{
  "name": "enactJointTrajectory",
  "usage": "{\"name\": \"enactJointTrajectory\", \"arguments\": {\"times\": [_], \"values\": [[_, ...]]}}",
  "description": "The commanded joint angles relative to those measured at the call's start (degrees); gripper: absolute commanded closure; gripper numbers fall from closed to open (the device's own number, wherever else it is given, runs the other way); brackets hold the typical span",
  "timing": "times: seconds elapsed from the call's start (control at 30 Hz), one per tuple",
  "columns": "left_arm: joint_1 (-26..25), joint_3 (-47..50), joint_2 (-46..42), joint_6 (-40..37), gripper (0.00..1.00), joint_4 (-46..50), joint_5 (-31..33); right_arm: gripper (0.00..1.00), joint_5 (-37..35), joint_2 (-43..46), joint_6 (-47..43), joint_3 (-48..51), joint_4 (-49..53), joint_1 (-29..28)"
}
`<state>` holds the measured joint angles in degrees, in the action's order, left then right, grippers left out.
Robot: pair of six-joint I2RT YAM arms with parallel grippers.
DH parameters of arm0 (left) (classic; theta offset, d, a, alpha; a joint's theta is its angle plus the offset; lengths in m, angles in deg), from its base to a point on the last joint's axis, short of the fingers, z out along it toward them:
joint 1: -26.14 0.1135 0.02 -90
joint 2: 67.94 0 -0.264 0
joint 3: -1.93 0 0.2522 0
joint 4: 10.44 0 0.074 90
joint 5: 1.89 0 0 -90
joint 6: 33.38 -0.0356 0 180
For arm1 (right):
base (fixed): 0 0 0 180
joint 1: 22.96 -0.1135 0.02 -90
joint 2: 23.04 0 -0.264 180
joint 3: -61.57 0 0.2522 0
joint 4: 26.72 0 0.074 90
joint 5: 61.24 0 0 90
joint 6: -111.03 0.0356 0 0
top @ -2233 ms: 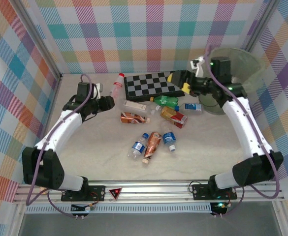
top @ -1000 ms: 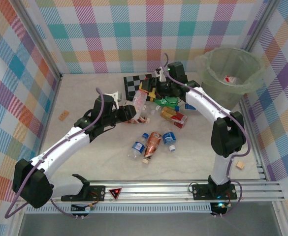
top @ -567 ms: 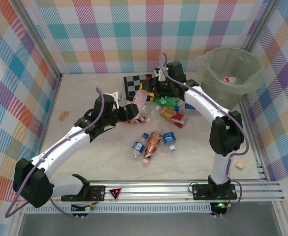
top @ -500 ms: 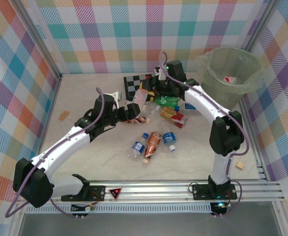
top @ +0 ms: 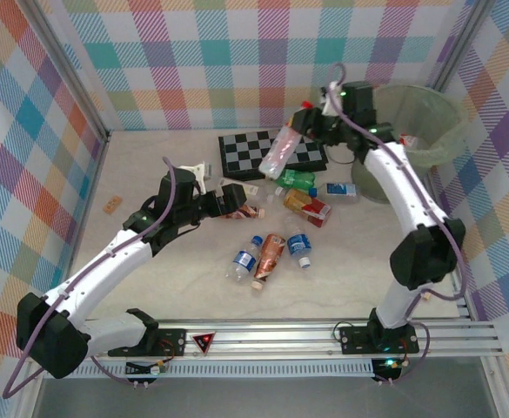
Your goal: Put the plastic bottles in the bin
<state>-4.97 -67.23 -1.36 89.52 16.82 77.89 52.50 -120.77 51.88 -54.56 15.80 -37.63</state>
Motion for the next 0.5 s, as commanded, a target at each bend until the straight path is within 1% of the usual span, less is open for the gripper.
{"name": "enactJointTrajectory", "arguments": {"times": [0.0,0.1,0.13,0.2,0.3,0.4,0.47], "values": [[-0.62,-1.56,0.78,-1.31,0.00,1.84,0.46,0.71,-5.90,5.46,-5.37,-2.86,4.46,4.31],[-0.68,-2.03,1.66,-1.41,0.00,1.96,0.41,0.71,-7.89,7.75,-6.96,-3.75,5.59,9.62],[-0.68,-2.08,2.02,-1.48,0.00,3.92,0.48,0.72,-8.29,8.18,-7.40,-4.20,5.94,11.52],[-0.58,-2.31,2.33,-1.56,0.00,4.52,0.61,0.72,-10.39,9.22,-7.97,-4.29,5.44,14.96],[-0.68,-2.40,2.58,-1.35,0.00,4.60,0.61,0.73,-12.54,10.58,-7.87,-3.16,2.79,19.68],[-0.63,-2.62,2.45,-1.02,0.00,4.95,0.44,0.73,-12.87,11.55,-6.33,-2.12,-0.58,23.93],[-0.66,-2.69,2.20,-0.94,0.00,5.30,0.55,0.73,-14.27,11.99,-5.65,-1.55,-3.19,25.79]]}}
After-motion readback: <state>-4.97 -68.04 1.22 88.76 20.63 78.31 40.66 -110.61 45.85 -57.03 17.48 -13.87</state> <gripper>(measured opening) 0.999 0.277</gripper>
